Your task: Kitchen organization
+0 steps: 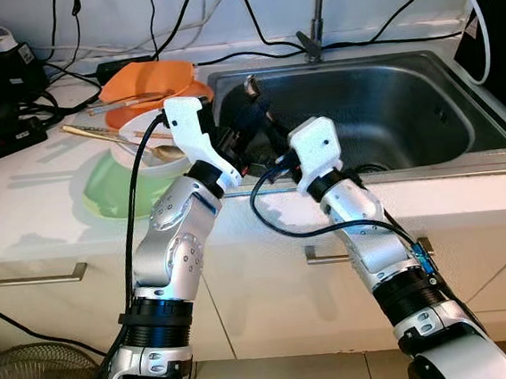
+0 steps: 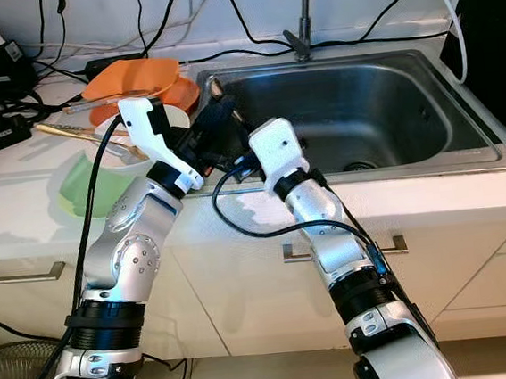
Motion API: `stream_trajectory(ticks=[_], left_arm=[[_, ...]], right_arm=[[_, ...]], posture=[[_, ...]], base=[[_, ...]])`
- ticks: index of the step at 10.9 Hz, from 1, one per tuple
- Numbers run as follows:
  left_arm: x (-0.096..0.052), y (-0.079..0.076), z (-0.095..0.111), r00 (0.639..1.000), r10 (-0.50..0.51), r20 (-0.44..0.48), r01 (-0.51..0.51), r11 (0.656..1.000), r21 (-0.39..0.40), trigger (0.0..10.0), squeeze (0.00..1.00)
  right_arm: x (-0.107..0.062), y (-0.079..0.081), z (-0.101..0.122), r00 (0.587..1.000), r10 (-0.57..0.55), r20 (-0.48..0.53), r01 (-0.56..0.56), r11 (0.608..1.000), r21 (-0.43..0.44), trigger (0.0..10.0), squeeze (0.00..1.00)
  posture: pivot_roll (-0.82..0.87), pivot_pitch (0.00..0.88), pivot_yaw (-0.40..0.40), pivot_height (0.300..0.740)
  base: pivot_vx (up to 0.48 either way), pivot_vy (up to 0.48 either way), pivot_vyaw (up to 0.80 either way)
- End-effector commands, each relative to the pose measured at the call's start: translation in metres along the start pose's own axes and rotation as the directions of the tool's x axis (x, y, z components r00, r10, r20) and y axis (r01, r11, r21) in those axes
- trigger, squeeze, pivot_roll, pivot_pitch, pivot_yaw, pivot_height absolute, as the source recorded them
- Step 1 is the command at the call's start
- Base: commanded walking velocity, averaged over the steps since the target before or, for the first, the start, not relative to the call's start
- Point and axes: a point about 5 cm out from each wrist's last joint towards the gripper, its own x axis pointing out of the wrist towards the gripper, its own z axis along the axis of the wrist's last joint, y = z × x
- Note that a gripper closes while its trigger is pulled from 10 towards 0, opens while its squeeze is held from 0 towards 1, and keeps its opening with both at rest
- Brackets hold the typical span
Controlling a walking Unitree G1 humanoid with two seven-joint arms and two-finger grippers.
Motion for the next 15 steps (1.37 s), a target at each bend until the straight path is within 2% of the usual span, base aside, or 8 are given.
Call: stream_trajectory(ticks=[1, 6, 7, 8, 9, 10, 11, 15], left_arm=[[-0.001, -0.003, 0.0, 0.999, -0.035, -0.006, 0.035, 0.999, 0.002, 10.0, 1.0], [-0.004, -0.001, 0.001, 1.0, -0.008, -0.006, 0.009, 1.0, 0.016, 10.0, 1.0], [-0.007, 0.002, -0.001, 1.0, 0.006, -0.029, -0.004, 0.999, 0.049, 10.0, 0.0], [-0.015, 0.009, -0.014, 0.995, 0.037, -0.098, -0.027, 0.994, 0.105, 10.0, 0.0], [-0.019, 0.011, -0.019, 0.992, 0.052, -0.115, -0.039, 0.993, 0.111, 10.0, 0.0], [-0.024, 0.013, -0.025, 0.988, 0.061, -0.144, -0.043, 0.991, 0.126, 10.0, 0.0], [-0.03, 0.011, -0.036, 0.975, 0.06, -0.215, -0.022, 0.984, 0.175, 10.0, 0.0], [-0.04, -0.003, -0.054, 0.939, 0.002, -0.343, 0.068, 0.979, 0.193, 10.0, 0.0]], right_arm=[[0.003, -0.012, 0.007, 0.998, -0.054, 0.032, 0.053, 0.998, 0.017, 0.0, 0.0], [0.004, -0.021, 0.005, 0.996, -0.087, 0.019, 0.087, 0.996, 0.005, 0.0, 0.0], [0.006, -0.029, 0.006, 0.994, -0.105, 0.011, 0.105, 0.994, -0.013, 0.0, 0.0], [0.009, -0.044, 0.002, 0.987, -0.158, -0.037, 0.155, 0.986, -0.062, 0.0, 0.0], [0.01, -0.05, 0.001, 0.981, -0.185, -0.059, 0.18, 0.98, -0.079, 0.0, 0.0], [0.012, -0.061, 0.0, 0.97, -0.225, -0.088, 0.217, 0.972, -0.091, 4.5, 0.0], [0.013, -0.071, -0.008, 0.951, -0.261, -0.166, 0.246, 0.963, -0.108, 10.0, 0.0], [0.014, -0.081, -0.029, 0.893, -0.28, -0.351, 0.283, 0.958, -0.044, 10.0, 0.0]], posture=[[0.09, 0.0, 0.064, 0.74], [0.1, 0.0, 0.06, 0.74], [0.1, 0.0, 0.059, 0.74], [0.1, 0.0, 0.056, 0.74], [0.1, 0.0, 0.056, 0.74], [0.1, 0.0, 0.055, 0.74], [0.11, 0.0, 0.051, 0.74], [0.12, 0.0, 0.05, 0.74]], base=[[0.0, 0.0, 0.0], [0.0, 0.0, 0.0], [0.0, 0.0, 0.0], [0.0, 0.0, 0.0], [0.0, 0.0, 0.0], [0.0, 0.0, 0.0], [0.0, 0.0, 0.0], [0.0, 0.0, 0.0]])
